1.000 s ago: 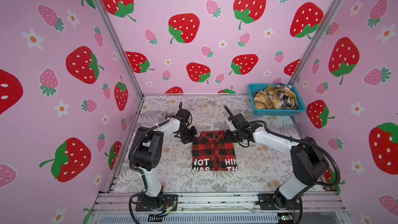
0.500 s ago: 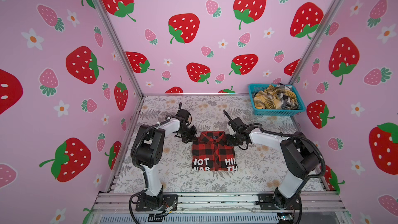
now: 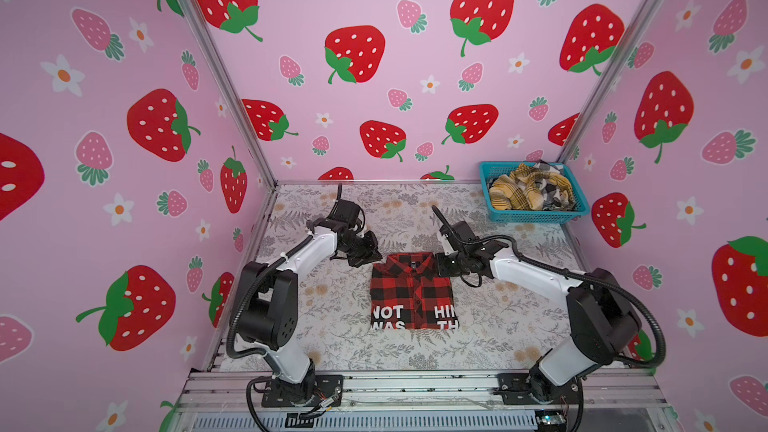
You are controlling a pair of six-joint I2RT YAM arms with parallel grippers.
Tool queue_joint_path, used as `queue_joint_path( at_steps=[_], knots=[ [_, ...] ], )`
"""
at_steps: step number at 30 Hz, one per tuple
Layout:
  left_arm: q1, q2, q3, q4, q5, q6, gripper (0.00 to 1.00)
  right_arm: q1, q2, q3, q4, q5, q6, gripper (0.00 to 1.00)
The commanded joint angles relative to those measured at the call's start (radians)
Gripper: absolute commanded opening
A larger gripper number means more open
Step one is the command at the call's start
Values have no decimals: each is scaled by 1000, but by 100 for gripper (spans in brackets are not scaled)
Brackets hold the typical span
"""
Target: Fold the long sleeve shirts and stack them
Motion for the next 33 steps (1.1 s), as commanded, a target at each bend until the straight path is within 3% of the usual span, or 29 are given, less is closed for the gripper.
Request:
queue_joint_path(
  at_steps=[1,12,15,25,33],
  knots=[
    [1,-57,-39,-46,2,2,9,41,-35,16,-43,21,20,23],
    [-74,-172,-260,29,0,-68,7,178,-37,-42,77,-42,103,22],
    [-84,-189,-316,67,6,-98,1,201,-18,-66,109,-53,118,21],
    [-151,-156,-403,144,15,-144,0,219,37,-162,181,-78,172,19],
    [-154,-122,-451,164,-19,-128,0,219,57,-157,162,-70,165,18]
  ],
)
